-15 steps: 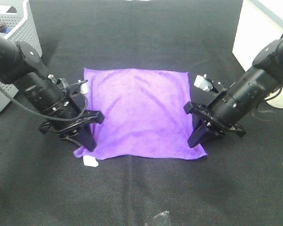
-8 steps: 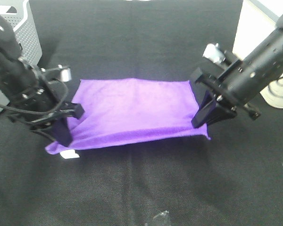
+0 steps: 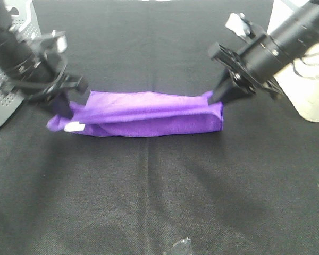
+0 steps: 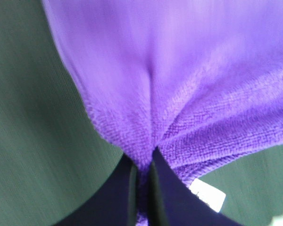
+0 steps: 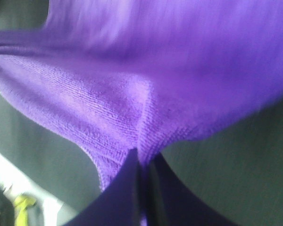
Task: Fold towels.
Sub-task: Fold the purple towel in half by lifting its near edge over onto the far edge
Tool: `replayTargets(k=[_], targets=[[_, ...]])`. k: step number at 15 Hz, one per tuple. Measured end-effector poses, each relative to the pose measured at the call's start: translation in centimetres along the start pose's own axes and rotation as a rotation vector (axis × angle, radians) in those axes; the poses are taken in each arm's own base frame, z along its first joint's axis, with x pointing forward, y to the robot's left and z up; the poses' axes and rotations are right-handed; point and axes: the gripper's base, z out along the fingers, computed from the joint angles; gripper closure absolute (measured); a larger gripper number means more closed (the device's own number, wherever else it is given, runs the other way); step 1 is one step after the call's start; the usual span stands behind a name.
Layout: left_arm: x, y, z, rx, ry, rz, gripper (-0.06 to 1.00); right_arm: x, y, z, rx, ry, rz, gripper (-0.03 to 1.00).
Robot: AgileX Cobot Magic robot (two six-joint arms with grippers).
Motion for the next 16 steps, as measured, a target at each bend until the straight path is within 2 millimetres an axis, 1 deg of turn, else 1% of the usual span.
replayTargets(k=[2, 3, 5, 6, 8, 9, 11, 13, 16], targets=[[-2.6, 0.6, 0.6, -0.018, -0.041, 0.016, 0.94, -2.7, -0.6, 1.0, 0.027, -0.032, -0.015, 0.97], [-3.9, 1.1, 1.1, -0.026, -0.061, 0.014, 0.94, -4.1, -1.0, 1.4, 0.047, -0.046, -0.027, 0.97], [-6.2, 1.9, 1.8, -0.028, -0.102, 0.01, 0.94, -6.4, -1.4, 2.0, 0.076, -0.077, -0.038, 0.97], [-7.1, 2.0, 2.2, -0.028, -0.115, 0.021, 0.94, -7.3, -1.5, 2.2, 0.09, -0.091, -0.05, 0.97], [-8.5, 2.4, 3.8, -0.031, -0.13, 0.032, 0.94, -8.6, -2.2, 3.0, 0.125, -0.099, -0.062, 0.97], [-9.3, 2.7, 4.8, -0.03, -0.142, 0.032, 0.94, -8.9, -3.3, 4.2, 0.159, -0.081, -0.057, 0.97], [-9.8, 3.0, 6.4, -0.022, -0.138, 0.023, 0.94, -9.1, -4.4, 5.7, 0.186, -0.066, -0.046, 0.97], [-9.9, 3.2, 7.5, -0.019, -0.134, 0.015, 0.94, -9.4, -5.1, 6.7, 0.198, -0.072, -0.038, 0.97], [-9.9, 3.6, 8.9, -0.019, -0.132, 0.006, 0.94, -9.8, -5.5, 7.2, 0.203, -0.089, -0.039, 0.97]])
